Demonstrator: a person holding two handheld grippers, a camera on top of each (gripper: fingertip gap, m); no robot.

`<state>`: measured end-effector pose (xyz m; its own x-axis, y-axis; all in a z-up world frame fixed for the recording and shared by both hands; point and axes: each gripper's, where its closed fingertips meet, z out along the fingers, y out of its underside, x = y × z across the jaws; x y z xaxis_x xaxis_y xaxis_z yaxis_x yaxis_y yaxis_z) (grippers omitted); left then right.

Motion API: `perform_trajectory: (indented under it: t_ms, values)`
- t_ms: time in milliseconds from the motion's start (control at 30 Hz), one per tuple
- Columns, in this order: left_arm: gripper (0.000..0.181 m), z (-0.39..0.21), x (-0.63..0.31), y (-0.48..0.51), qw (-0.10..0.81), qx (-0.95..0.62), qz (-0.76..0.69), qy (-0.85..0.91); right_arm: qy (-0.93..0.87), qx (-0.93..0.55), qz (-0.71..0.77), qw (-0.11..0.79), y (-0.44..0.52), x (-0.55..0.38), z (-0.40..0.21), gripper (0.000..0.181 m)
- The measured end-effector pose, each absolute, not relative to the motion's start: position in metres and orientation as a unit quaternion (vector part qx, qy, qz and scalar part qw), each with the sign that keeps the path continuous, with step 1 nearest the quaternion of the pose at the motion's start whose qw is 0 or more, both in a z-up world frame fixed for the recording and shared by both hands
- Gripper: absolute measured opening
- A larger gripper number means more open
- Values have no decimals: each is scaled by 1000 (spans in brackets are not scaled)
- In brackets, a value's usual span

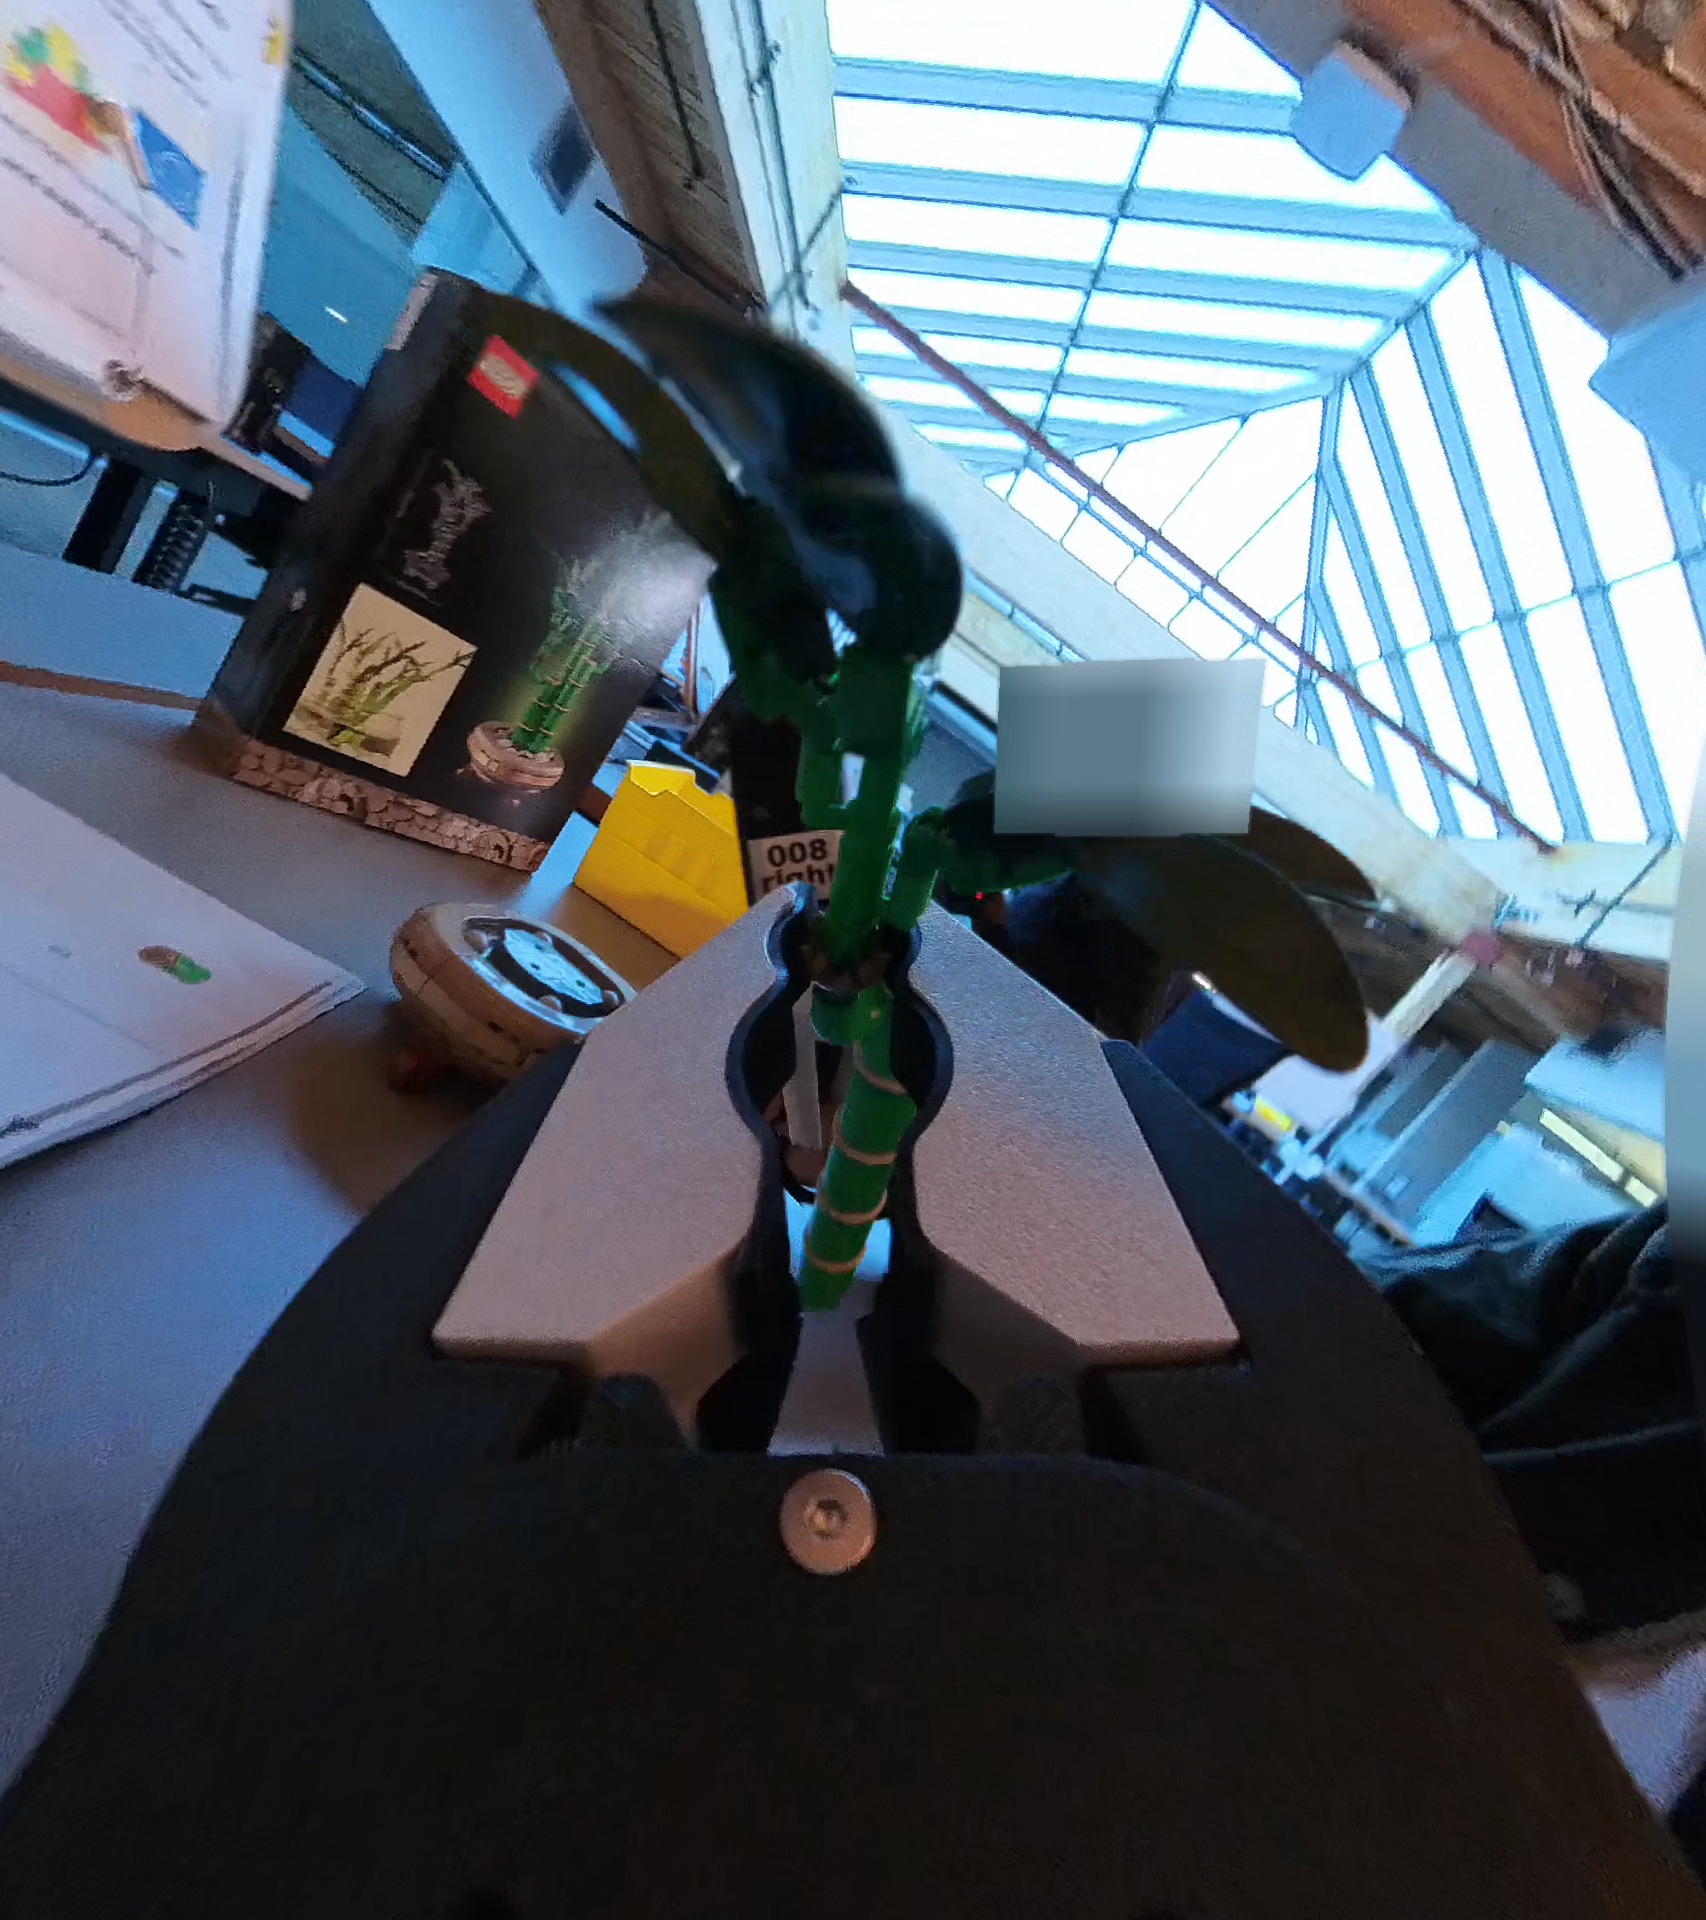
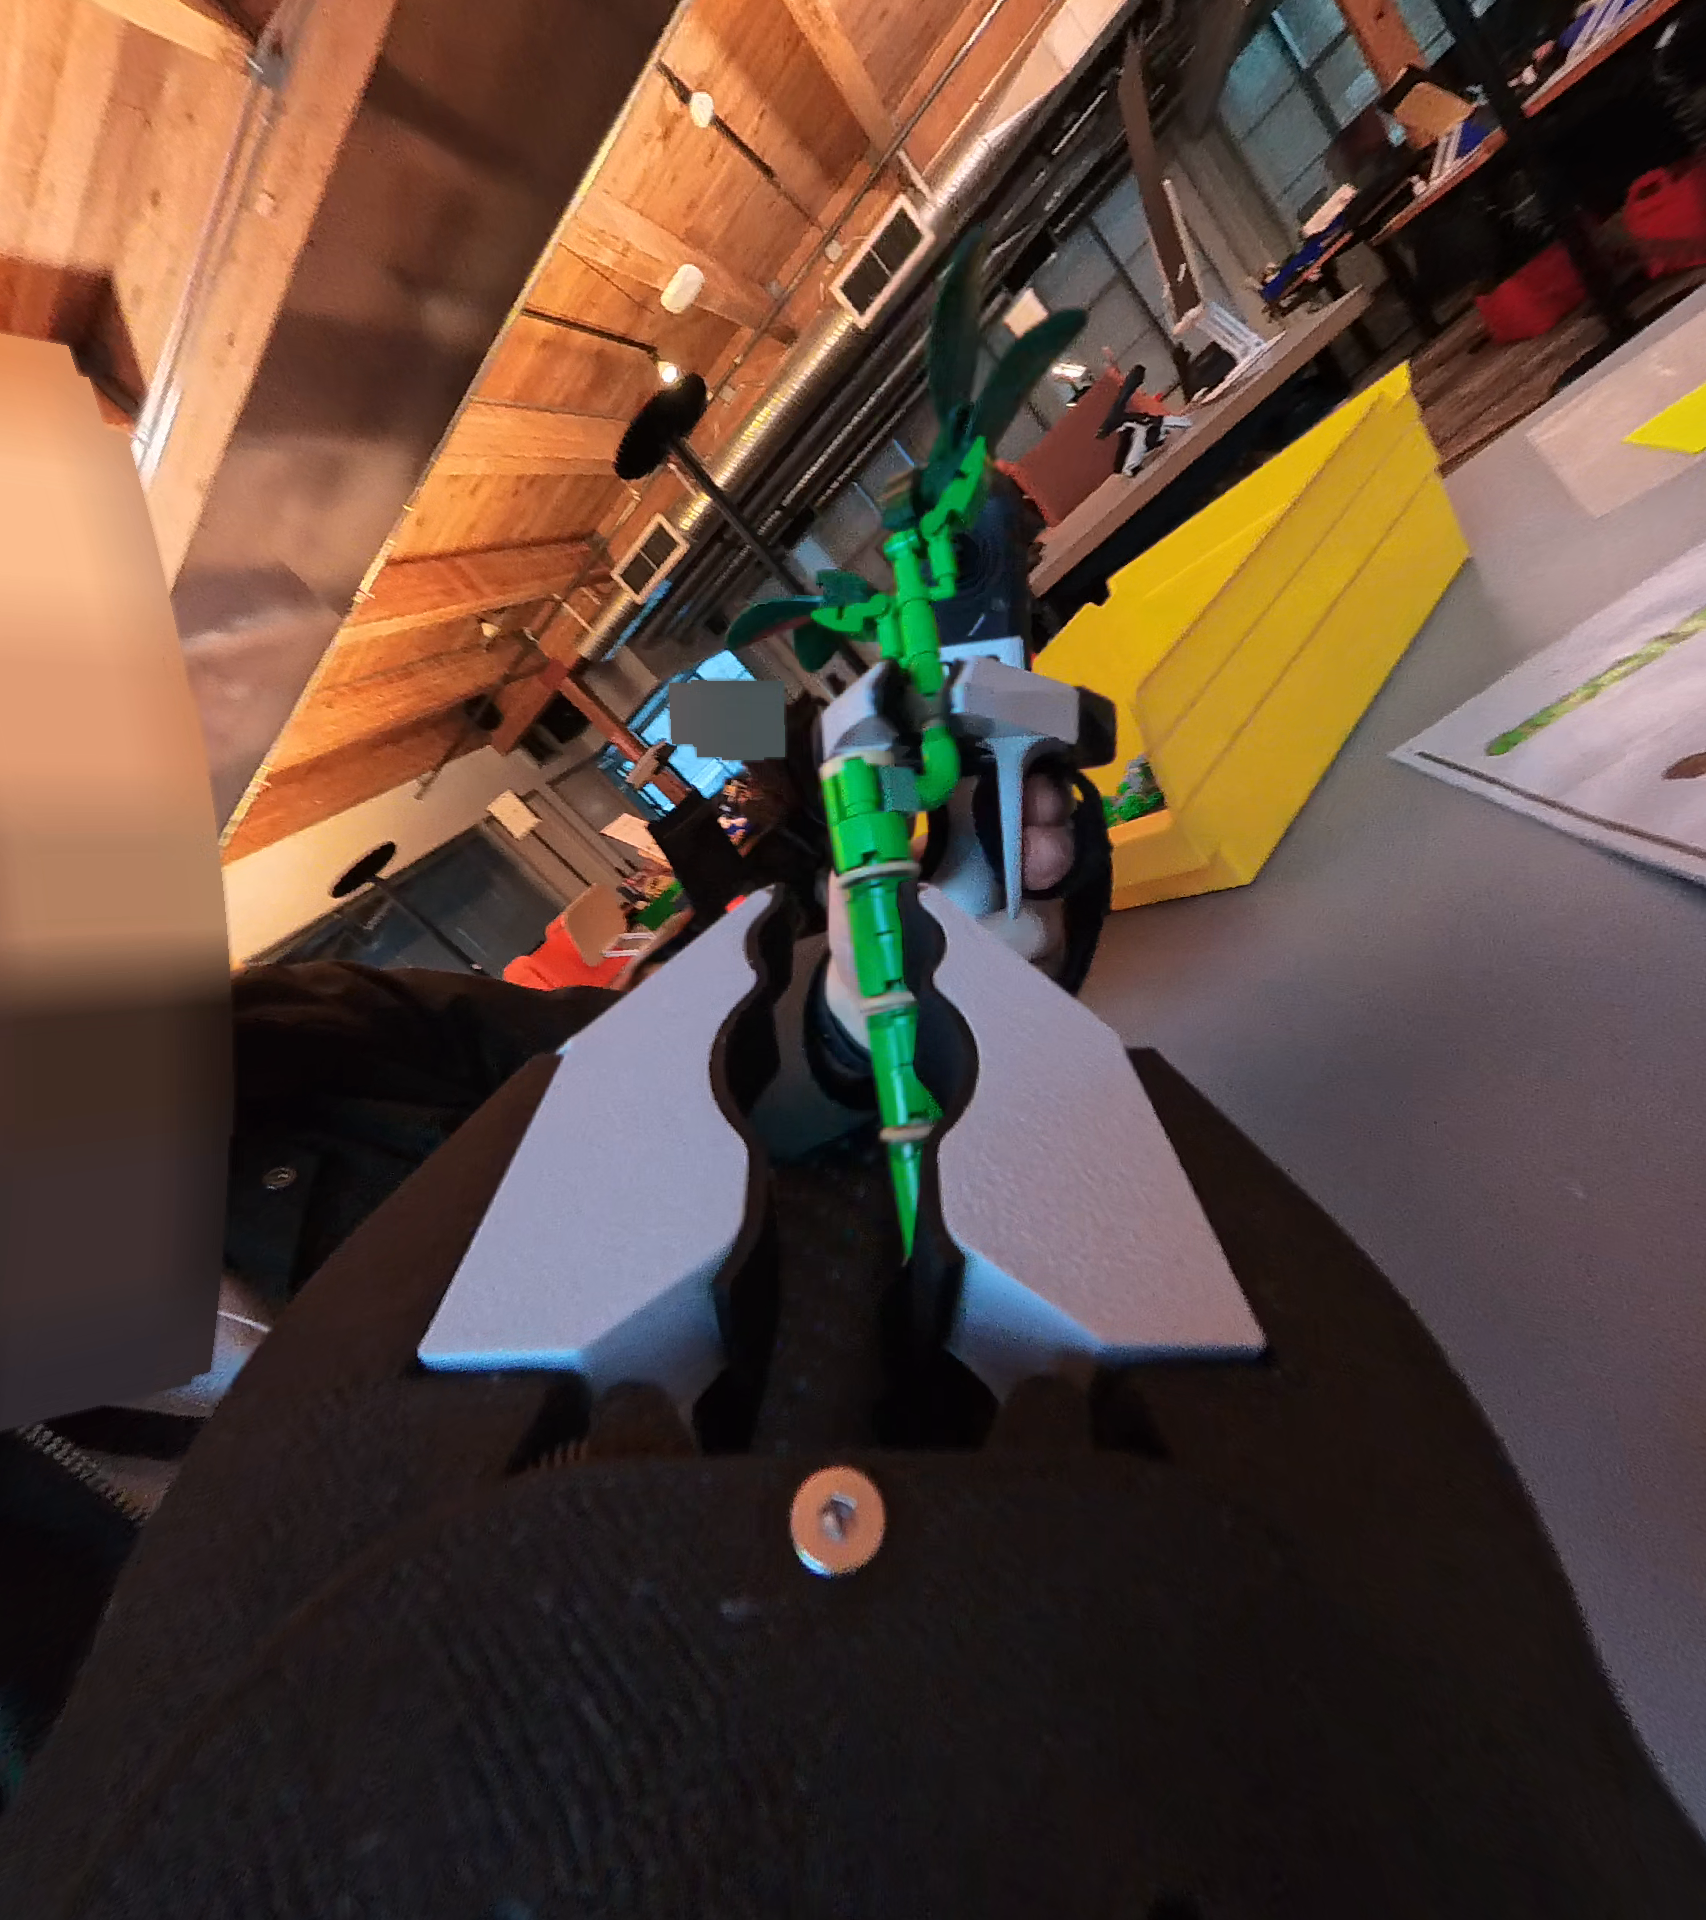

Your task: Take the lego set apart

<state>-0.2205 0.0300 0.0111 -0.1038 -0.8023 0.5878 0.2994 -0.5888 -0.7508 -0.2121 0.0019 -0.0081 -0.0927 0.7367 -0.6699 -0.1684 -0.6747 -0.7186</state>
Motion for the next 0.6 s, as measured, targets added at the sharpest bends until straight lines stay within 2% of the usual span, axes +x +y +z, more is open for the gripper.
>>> perform_trajectory:
  t_ms: [233,467,600]
  values:
    - [8,12,-259,59,361,-526,-764,101,-277,-635,600,401,14,-199,-18,30]
    - [8,16,-264,60,378,-529,-752,109,-341,-675,566,328,-6,-244,-60,42]
    - [8,22,-263,59,378,-513,-764,103,-363,-682,552,315,-18,-271,-69,44]
